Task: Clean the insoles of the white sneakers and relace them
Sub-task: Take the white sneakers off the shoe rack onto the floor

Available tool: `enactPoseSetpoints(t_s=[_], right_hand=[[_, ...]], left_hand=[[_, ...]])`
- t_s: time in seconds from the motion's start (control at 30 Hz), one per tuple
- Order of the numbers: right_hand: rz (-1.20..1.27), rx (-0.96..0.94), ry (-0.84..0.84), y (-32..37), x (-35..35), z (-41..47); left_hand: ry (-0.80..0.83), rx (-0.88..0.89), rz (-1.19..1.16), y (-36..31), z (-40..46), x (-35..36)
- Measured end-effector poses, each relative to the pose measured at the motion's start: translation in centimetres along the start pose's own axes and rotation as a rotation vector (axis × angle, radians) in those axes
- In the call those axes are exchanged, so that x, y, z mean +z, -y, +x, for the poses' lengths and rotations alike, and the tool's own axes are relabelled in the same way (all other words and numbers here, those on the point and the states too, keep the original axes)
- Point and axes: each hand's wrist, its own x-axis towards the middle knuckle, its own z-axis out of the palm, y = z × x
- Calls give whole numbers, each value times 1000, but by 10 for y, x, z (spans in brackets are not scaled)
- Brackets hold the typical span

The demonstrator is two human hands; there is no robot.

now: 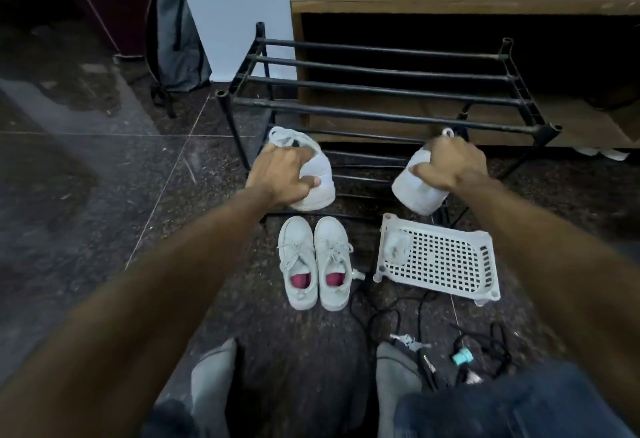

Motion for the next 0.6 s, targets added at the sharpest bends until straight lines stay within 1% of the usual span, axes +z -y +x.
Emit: enactPoseSetpoints(t_s=[0.07, 0.13, 0.2, 0.27, 0.37, 0.47, 0.6], right_hand=[[89, -112, 114, 15, -27, -12], [154, -275, 296, 34, -51, -28], [128, -435, 425, 55, -66, -46], [118, -559, 480, 78, -74, -65], [206, -657, 570, 106, -69, -86], [194, -752, 622, 131, -43, -108], [90, -884, 609, 154, 26, -139]], left_hand=[[-3, 2, -74, 2, -23, -16], [9, 8, -117, 1, -49, -30], [22, -5, -129, -2, -77, -40], [13, -84, -165, 1, -105, -41], [21, -196, -187, 10, -142, -35], [149, -252, -103, 25, -172, -15], [294, -357, 14, 49, -207, 26]])
